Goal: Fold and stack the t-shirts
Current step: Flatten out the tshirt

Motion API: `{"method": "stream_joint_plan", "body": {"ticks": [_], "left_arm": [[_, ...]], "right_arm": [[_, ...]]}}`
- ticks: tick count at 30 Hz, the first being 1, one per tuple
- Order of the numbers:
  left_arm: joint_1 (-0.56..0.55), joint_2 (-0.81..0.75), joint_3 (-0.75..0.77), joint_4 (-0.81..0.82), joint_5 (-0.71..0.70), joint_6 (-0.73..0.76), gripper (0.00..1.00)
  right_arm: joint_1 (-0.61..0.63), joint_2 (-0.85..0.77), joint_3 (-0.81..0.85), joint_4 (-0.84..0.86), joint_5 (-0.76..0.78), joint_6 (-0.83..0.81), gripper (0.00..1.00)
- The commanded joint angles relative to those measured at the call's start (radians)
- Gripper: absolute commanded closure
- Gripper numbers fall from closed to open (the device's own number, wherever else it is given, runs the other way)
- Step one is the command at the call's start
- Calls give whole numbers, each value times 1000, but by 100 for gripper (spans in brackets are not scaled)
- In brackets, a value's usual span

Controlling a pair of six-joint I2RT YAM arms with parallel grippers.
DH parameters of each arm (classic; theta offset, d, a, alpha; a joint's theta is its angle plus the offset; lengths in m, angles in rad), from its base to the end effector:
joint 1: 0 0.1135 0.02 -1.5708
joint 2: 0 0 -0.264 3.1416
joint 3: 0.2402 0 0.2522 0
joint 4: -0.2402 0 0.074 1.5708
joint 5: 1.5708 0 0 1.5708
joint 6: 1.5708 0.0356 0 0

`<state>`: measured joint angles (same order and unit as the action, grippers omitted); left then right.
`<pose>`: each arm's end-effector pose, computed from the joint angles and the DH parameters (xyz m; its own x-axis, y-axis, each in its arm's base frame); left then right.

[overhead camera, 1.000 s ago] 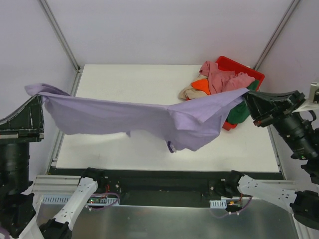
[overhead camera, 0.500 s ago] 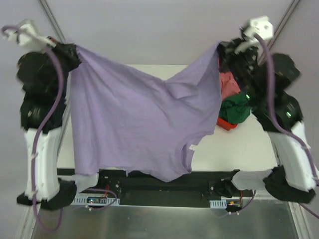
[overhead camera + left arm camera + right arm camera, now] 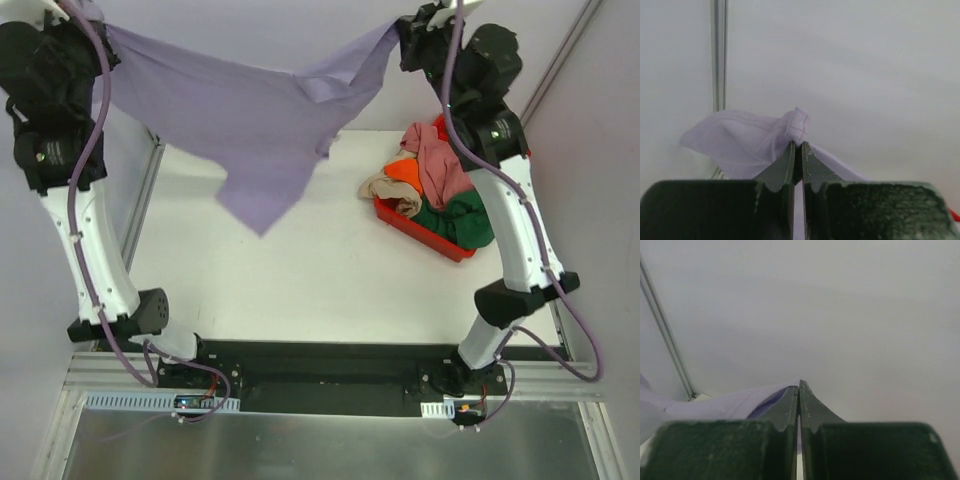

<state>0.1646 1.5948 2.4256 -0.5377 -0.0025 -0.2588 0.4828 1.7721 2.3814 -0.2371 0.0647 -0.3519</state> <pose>0.2487 0.0414 0.6304 0.3181 -0.2066 -0.9253 -0.0877 0.9654 -0.2457 0.3034 0.1564 0.6014 0.4437 -0.1558 -0.8825 -0.2738 0.9141 -0.2990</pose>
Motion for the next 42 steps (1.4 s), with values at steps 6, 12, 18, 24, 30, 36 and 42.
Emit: {"method": "stream_joint_plan", "body": {"ticks": [6, 12, 18, 24, 30, 36, 42], "left_arm": [[6, -428, -648, 174, 266, 329, 100], [-2, -761, -1340, 200, 513, 262, 43], [-106, -1041, -1576, 214, 362, -12, 1], [-106, -1211, -1622, 156, -35, -423, 1], [-102, -1043, -1633, 29, -277, -494, 1], [27, -623, -1483, 15, -251, -447, 1], [268, -203, -1279, 25, -71, -445, 1]], "right_arm": [[-16, -468, -663, 31, -232, 47, 99], [-9, -811, -1400, 134, -308, 169, 94], [5, -1045, -1669, -106, -444, 197, 57], [5, -1119, -1774, -186, -229, 307, 29], [14, -957, -1716, -108, -149, 346, 21], [77, -631, -1523, -36, 33, 378, 17], [120, -317, -1328, 24, 201, 445, 14]]}}
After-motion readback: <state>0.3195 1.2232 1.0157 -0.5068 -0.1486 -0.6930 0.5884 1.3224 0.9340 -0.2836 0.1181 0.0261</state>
